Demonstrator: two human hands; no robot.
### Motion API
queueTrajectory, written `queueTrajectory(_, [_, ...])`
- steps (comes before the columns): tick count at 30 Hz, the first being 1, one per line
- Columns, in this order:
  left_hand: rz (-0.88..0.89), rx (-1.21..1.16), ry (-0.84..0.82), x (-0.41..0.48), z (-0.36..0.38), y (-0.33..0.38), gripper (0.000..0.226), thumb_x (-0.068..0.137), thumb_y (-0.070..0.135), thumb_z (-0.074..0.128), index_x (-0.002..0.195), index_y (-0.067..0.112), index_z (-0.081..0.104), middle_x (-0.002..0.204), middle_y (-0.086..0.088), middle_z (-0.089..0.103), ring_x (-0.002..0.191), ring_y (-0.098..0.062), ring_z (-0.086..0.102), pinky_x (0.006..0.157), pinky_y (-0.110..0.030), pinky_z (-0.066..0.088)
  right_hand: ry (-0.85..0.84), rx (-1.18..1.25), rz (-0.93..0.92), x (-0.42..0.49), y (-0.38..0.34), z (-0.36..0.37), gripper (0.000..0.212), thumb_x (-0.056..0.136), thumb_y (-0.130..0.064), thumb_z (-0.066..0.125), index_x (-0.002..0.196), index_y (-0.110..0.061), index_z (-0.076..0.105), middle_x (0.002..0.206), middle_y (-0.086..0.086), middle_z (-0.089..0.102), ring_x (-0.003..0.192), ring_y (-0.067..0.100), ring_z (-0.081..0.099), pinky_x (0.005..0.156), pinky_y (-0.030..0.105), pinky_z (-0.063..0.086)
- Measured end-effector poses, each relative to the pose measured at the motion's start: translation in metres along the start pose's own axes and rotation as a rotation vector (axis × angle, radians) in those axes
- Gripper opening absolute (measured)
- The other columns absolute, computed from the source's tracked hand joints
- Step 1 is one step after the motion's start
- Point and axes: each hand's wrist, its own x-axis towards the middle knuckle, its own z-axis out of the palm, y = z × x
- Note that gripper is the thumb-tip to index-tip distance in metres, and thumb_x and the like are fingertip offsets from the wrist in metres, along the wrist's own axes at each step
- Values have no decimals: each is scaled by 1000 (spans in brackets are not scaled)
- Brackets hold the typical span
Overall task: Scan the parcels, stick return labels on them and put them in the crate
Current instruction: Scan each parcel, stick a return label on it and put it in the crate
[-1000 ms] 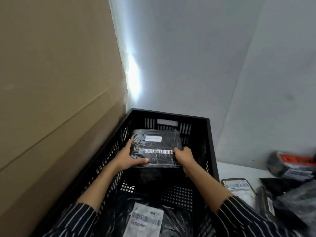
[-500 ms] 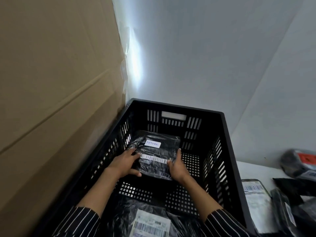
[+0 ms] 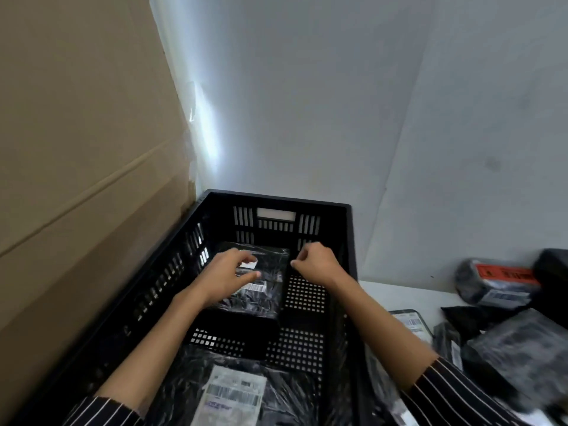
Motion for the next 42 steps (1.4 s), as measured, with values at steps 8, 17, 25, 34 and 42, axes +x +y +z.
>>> queueTrajectory(8, [176, -321, 74, -59, 30, 172, 13, 84, 22, 69, 97, 21, 68, 86, 7, 68, 75, -1, 62, 69, -11, 48, 243, 155, -248, -136, 99, -110, 10, 87, -17, 62, 83, -9, 64, 76, -1, 64, 66, 9, 54, 62, 18, 40])
queueTrajectory(17, [124, -424, -232, -105, 186, 333, 17, 85, 32, 66, 101, 24, 63, 105, 7, 65, 98, -8, 62, 85, -25, 52, 260, 97, -40, -249, 331, -178, 11, 93, -22, 56, 86, -13, 57, 82, -1, 61, 73, 7, 57, 58, 16, 40])
queueTrajectory(25, [78, -350, -373, -47, 291, 439, 51, 90, 37, 60, 134, 17, 44, 134, 0, 49, 121, -14, 48, 102, -30, 41, 440, 21, 156, -236, 457, -270, 36, 93, -24, 56, 124, -7, 48, 124, 13, 51, 115, 27, 50, 93, 35, 42])
queueTrajectory(34, [2, -484, -340, 63, 338, 523, 66, 95, 36, 52, 148, 12, 22, 153, -6, 28, 134, -23, 38, 103, -33, 37, 609, 60, 377, -165, 534, -346, 64, 96, -33, 49, 141, 5, 24, 142, 26, 32, 132, 39, 29, 104, 45, 30])
queueTrajectory(42, [-170, -657, -489, 132, 377, 545, 83, 94, 46, 48, 151, 13, -1, 159, -3, 7, 145, -25, 14, 114, -38, 20, 687, 346, 511, -113, 569, -368, 72, 94, -43, 48, 141, 6, 22, 142, 23, 36, 130, 40, 36, 106, 50, 33])
